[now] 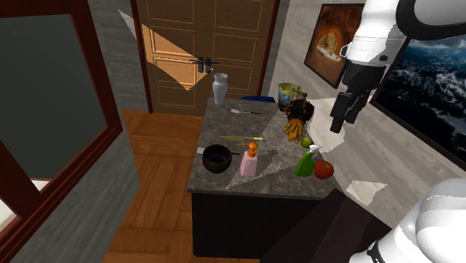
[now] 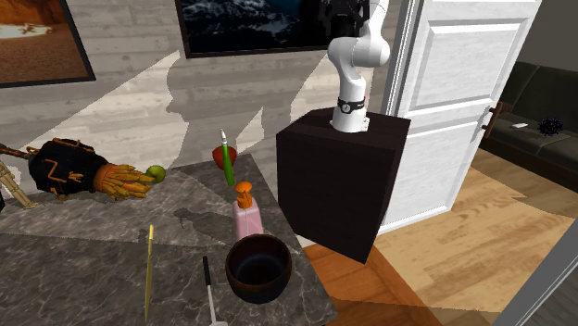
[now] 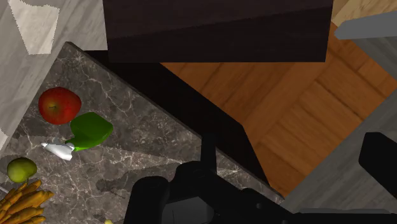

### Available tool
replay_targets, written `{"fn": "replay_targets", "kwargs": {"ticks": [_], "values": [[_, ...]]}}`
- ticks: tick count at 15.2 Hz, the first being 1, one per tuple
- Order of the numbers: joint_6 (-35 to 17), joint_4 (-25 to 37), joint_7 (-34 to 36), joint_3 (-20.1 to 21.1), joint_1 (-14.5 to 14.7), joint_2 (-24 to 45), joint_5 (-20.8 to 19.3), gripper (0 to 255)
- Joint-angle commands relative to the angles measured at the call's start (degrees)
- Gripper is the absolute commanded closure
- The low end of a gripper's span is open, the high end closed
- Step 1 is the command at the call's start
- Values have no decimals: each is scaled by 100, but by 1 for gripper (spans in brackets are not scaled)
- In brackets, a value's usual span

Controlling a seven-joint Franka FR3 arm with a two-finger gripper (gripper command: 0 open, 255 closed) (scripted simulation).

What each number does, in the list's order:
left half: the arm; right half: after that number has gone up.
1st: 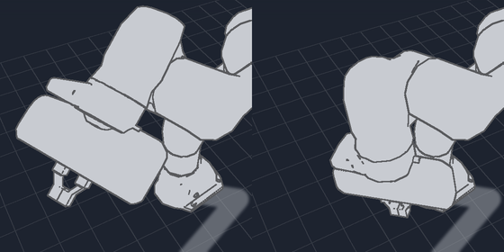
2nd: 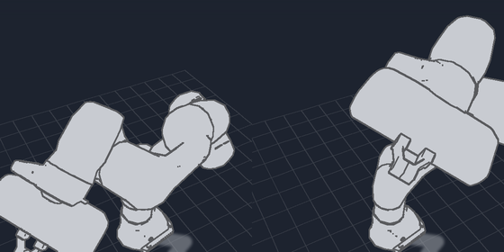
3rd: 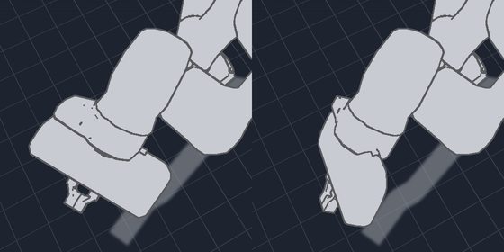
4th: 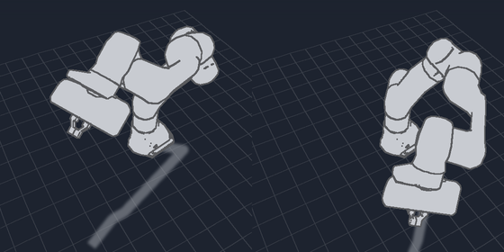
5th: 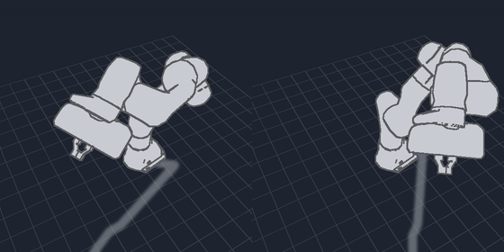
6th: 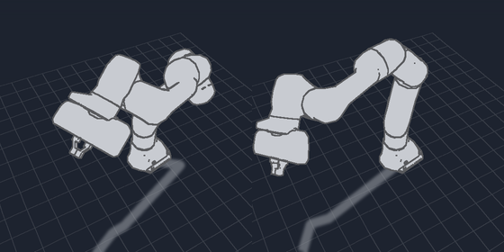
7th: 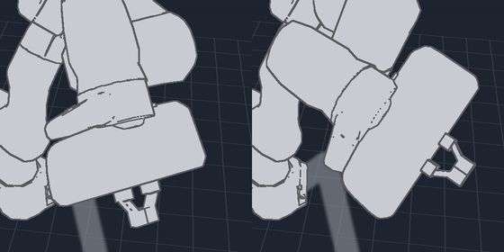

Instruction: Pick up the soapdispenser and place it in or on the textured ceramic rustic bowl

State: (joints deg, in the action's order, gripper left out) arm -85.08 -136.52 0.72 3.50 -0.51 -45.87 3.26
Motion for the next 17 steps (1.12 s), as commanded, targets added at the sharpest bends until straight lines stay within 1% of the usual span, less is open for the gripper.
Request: {"fn": "replay_targets", "kwargs": {"ticks": [1,5,9,13,17], "values": [[0,0,0,0,0,0,0,0],[-828,-282,-152,-128,-77,483,-59,0],[-1650,-430,-302,-252,-151,1094,-94,0],[-2440,-441,-454,-376,-211,1813,-101,0],[-3172,-313,-617,-496,-254,2614,-68,0]]}}
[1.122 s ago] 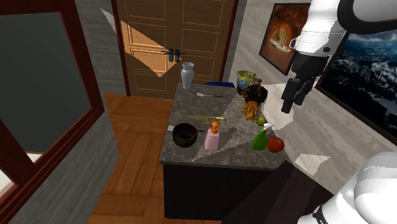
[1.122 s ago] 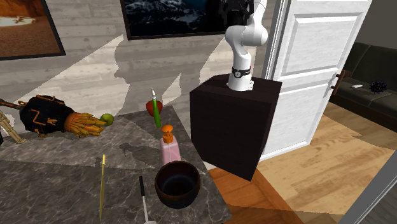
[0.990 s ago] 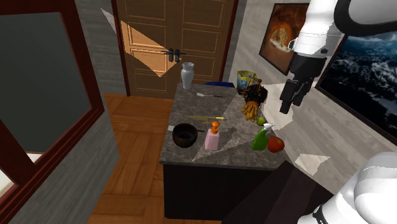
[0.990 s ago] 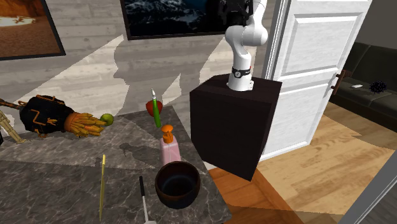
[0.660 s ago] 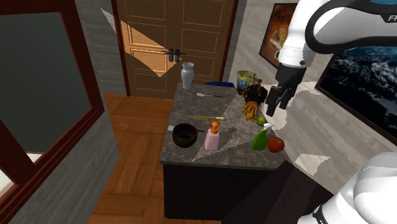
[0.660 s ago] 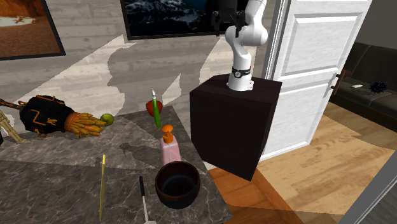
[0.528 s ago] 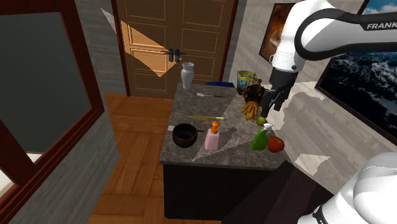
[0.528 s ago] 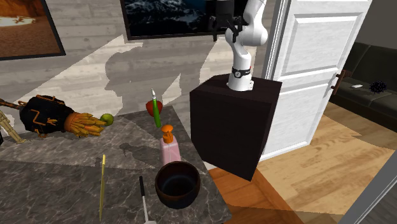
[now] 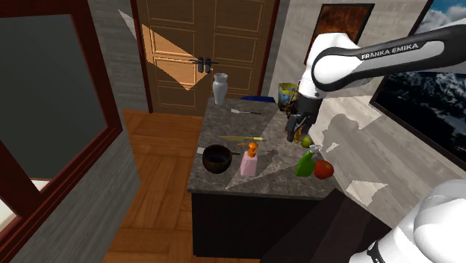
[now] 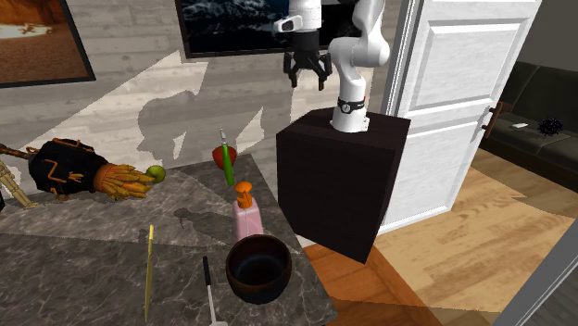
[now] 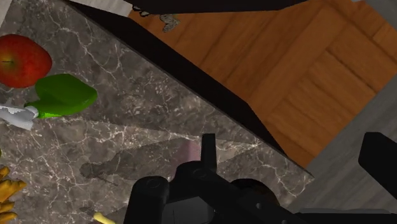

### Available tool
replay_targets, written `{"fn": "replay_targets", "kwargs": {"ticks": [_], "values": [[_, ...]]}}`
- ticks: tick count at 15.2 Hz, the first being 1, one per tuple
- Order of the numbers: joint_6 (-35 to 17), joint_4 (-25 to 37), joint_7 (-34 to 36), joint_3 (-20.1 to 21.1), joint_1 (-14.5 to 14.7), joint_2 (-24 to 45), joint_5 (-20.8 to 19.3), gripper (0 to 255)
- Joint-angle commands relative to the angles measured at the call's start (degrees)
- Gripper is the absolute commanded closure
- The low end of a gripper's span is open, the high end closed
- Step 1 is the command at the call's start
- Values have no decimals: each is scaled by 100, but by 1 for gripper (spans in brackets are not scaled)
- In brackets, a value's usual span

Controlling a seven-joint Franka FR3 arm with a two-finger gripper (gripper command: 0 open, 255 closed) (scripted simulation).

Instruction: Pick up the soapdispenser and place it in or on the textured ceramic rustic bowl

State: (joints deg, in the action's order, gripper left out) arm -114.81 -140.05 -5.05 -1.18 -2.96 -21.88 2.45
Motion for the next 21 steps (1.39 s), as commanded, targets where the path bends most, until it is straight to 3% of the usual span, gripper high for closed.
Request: {"fn": "replay_targets", "kwargs": {"ticks": [1,11,21], "values": [[-369,94,-83,-57,-18,424,29,0],[-1704,1073,-607,-269,-108,2617,400,0],[-2280,2820,-1103,-209,-373,4842,897,0]]}}
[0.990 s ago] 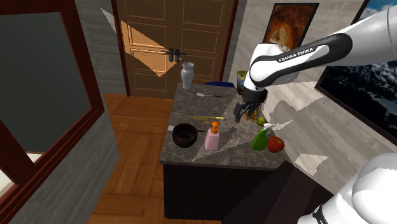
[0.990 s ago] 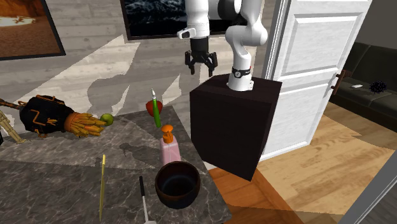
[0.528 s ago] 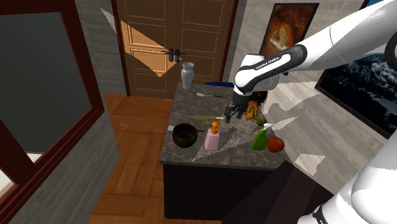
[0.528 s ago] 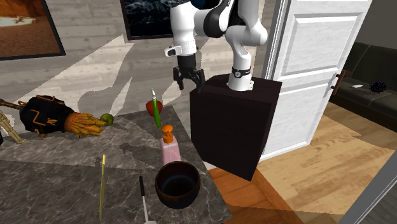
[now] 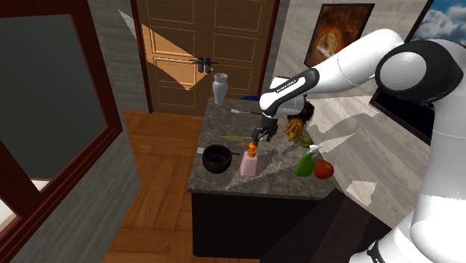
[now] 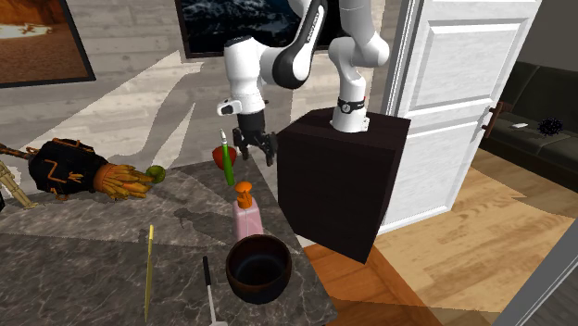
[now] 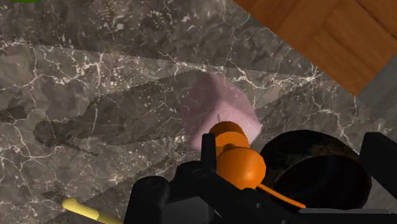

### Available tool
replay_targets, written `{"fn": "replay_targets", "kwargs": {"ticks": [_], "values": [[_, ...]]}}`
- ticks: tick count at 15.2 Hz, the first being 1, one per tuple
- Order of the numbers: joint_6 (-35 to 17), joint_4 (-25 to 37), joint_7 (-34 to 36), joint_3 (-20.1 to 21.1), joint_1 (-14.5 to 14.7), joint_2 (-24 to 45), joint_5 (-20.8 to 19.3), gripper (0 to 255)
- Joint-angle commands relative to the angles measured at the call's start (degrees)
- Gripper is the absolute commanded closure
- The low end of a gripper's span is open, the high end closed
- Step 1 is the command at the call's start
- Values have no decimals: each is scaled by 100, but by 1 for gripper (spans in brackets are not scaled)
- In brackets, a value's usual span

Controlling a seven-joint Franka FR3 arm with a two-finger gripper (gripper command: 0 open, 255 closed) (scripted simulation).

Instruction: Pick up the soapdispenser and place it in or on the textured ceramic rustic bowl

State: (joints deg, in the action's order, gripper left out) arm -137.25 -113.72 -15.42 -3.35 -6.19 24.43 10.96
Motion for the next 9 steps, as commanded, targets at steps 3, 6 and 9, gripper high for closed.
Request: {"fn": "replay_targets", "kwargs": {"ticks": [3,6,9], "values": [[-62,870,-152,58,-151,887,140,0],[-103,1167,-181,86,-190,1212,176,0],[-248,1197,-196,110,-189,1386,200,0]]}}
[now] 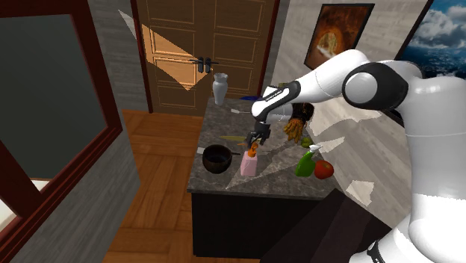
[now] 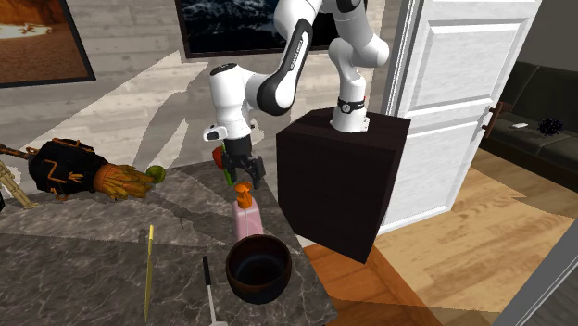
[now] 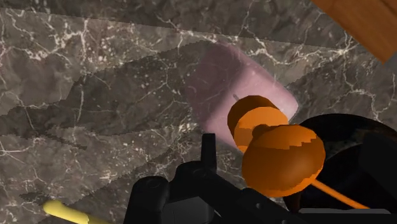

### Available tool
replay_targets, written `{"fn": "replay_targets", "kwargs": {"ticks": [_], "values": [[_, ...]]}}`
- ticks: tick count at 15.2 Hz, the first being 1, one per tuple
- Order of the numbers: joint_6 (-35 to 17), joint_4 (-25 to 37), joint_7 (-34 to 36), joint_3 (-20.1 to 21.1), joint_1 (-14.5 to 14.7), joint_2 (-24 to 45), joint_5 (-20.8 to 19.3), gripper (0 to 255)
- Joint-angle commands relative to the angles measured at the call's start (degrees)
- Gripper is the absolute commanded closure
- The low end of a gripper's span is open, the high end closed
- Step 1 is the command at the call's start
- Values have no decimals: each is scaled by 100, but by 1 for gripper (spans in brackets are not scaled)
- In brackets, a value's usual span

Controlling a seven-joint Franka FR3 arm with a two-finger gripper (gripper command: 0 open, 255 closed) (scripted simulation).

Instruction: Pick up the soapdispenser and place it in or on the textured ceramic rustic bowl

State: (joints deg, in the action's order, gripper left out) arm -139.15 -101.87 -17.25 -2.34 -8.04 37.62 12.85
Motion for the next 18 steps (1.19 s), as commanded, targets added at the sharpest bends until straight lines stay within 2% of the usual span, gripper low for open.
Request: {"fn": "replay_targets", "kwargs": {"ticks": [1,11,12,18], "values": [[-104,25,-17,17,-3,126,20,0],[-222,63,-29,37,-2,281,39,0],[-222,63,-29,37,-2,281,39,255],[-222,62,-29,37,-2,280,39,255]]}}
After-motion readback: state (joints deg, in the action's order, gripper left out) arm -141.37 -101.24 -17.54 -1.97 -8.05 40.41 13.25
